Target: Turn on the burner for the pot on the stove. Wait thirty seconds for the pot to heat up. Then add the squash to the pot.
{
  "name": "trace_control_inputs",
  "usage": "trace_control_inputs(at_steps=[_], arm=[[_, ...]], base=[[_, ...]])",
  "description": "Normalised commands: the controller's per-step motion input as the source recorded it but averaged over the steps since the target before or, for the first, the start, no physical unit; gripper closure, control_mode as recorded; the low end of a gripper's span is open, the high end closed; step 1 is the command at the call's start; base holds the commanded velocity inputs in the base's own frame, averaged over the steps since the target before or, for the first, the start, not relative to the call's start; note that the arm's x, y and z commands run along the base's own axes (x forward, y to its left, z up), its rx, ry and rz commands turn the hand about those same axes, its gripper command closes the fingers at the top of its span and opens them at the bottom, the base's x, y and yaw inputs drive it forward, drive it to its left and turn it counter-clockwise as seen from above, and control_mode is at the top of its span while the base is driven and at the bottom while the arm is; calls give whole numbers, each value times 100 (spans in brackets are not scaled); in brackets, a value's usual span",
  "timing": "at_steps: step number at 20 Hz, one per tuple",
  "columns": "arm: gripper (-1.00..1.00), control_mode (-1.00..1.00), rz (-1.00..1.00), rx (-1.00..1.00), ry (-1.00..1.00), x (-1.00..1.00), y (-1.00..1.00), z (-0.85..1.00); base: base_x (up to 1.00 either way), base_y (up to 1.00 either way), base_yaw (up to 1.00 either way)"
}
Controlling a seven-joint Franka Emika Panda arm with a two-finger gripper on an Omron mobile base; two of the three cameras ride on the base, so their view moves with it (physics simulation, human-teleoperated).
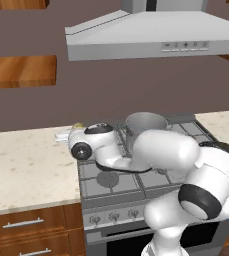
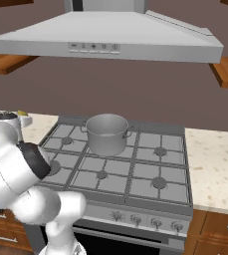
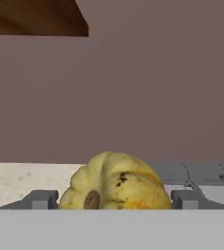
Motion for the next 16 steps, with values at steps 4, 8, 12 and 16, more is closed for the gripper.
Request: trace_control_inputs(at_steps=[4, 8, 12, 16], arm=[[100, -100, -35, 0, -14, -54, -100, 100], [100, -100, -42, 0, -3, -47, -100, 100], [100, -100, -53, 0, 20, -28, -100, 100], [100, -100, -50, 1, 40, -8, -100, 67]], base=[[0, 0, 0], [0, 0, 0], [0, 0, 0], [0, 0, 0]])
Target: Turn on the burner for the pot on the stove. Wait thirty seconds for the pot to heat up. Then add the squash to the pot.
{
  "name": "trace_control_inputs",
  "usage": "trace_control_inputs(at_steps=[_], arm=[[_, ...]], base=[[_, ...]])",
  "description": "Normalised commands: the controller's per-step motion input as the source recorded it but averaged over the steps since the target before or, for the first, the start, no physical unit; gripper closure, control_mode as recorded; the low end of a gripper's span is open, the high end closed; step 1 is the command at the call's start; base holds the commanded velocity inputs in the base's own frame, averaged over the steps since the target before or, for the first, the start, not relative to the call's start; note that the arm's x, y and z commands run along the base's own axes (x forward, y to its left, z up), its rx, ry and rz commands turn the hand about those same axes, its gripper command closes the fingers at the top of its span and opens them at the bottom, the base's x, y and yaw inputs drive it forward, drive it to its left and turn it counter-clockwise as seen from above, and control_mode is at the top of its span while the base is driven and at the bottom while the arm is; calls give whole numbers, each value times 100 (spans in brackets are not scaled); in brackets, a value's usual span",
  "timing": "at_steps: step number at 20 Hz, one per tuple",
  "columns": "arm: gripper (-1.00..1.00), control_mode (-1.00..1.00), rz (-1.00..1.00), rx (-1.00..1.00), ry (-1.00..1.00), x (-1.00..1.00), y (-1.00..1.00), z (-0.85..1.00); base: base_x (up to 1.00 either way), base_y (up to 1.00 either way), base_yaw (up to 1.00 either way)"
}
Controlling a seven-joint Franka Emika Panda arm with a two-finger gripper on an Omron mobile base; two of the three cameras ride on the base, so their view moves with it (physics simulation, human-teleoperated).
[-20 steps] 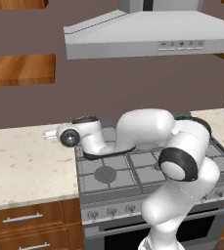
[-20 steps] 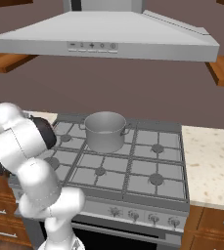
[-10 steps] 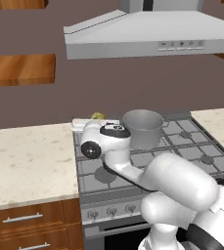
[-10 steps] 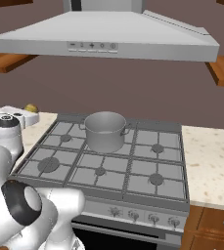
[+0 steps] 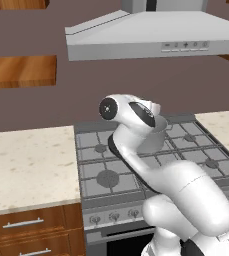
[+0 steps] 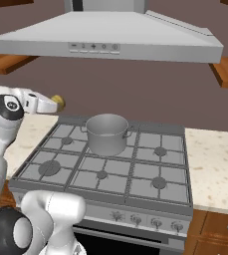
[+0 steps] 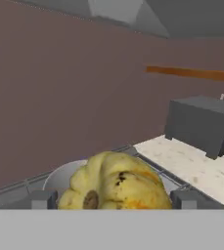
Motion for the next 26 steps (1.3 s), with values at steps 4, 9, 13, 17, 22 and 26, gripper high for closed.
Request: trace_control_inputs(at_steps=[4, 9, 13, 17, 22, 26], arm=[[100, -100, -12, 0, 17, 3, -51, 6], [100, -100, 4, 6, 1, 15, -42, -2], [100, -100, 17, 20, 6, 4, -79, -8], [100, -100, 20, 29, 7, 17, -65, -15], [100, -100, 22, 32, 7, 29, -51, -14], [100, -100, 22, 22, 2, 39, -29, -14]], base=[[0, 0, 0], [0, 0, 0], [0, 0, 0], [0, 0, 0], [0, 0, 0], [0, 0, 0]])
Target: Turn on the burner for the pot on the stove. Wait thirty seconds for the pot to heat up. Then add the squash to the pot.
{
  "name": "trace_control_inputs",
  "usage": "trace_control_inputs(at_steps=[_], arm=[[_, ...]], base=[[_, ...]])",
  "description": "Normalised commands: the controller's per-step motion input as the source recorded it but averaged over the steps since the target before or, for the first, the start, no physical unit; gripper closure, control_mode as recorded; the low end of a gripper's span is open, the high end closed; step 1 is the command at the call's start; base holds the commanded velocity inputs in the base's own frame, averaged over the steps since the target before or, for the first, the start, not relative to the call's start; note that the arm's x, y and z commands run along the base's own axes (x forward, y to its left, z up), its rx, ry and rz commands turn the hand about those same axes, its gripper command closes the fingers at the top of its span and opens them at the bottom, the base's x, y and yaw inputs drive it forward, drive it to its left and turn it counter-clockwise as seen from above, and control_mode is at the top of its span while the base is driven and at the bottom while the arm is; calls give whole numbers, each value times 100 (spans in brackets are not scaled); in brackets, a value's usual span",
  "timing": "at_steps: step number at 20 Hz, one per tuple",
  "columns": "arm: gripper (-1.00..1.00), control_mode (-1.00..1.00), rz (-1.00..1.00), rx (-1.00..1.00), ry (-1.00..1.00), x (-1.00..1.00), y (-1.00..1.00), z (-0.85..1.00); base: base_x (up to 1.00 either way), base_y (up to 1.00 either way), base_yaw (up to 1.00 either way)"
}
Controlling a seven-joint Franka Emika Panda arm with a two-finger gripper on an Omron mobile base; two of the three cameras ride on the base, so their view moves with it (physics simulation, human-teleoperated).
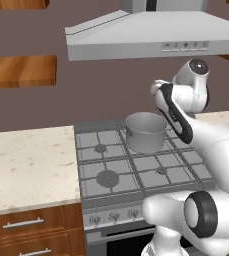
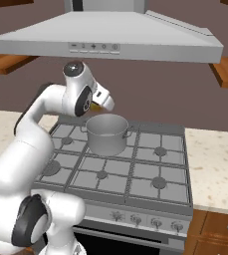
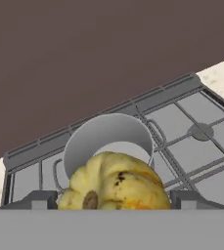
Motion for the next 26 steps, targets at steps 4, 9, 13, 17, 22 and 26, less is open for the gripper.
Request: trace_control_inputs(at_steps=[4, 9, 13, 17, 22, 26], arm=[[100, -100, 18, 6, 0, 31, -11, -24], [100, -100, 14, 0, 2, 30, 0, -40], [100, -100, 10, -4, 3, 26, 0, -54], [100, -100, 8, -8, 0, 25, 1, -60], [100, -100, 2, -14, 2, 40, 9, -59], [100, -100, 0, -11, 3, 53, 14, -40]], base=[[0, 0, 0], [0, 0, 0], [0, 0, 0], [0, 0, 0], [0, 0, 0], [0, 0, 0]])
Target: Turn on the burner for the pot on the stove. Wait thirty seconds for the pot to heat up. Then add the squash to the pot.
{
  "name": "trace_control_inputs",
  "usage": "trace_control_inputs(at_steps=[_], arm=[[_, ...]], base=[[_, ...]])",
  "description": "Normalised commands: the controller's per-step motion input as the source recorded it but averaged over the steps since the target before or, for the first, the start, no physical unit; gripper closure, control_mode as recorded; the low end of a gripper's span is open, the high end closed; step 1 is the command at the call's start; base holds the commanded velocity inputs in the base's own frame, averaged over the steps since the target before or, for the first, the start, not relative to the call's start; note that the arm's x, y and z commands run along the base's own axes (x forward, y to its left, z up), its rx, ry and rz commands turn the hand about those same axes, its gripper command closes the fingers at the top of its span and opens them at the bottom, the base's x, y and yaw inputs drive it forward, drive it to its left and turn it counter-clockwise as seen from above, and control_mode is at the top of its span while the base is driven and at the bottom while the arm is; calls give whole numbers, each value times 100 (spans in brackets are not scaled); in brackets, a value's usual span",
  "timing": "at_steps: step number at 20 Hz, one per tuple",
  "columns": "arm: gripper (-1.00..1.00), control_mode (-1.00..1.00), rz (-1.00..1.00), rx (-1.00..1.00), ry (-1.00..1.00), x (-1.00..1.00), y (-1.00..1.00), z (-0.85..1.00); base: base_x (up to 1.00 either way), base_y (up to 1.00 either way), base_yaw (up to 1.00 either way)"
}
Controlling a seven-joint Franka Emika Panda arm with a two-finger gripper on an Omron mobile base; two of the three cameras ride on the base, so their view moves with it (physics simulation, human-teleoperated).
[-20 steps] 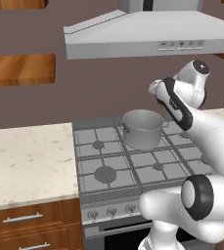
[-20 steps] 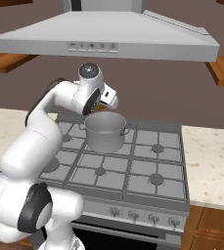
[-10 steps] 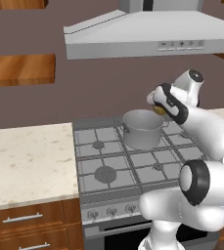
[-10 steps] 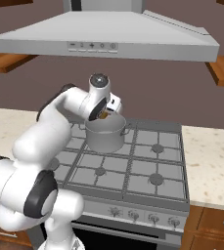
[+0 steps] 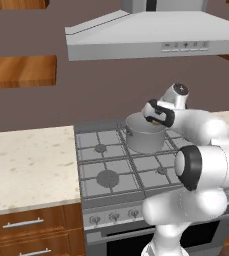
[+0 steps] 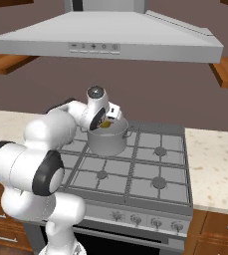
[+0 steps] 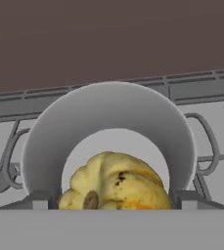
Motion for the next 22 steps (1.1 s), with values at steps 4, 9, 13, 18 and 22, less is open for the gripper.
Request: trace_control_inputs(at_steps=[4, 9, 13, 18, 22], arm=[[100, -100, 0, -2, 2, 68, 11, -14], [100, -100, 0, 0, 3, 68, 3, -10], [100, -100, 0, -3, 2, 61, 0, -15], [100, -100, 0, -5, 0, 51, 0, -24], [100, -100, 0, -4, 0, 23, 0, -39]], base=[[0, 0, 0], [0, 0, 0], [0, 0, 0], [0, 0, 0], [0, 0, 0]])
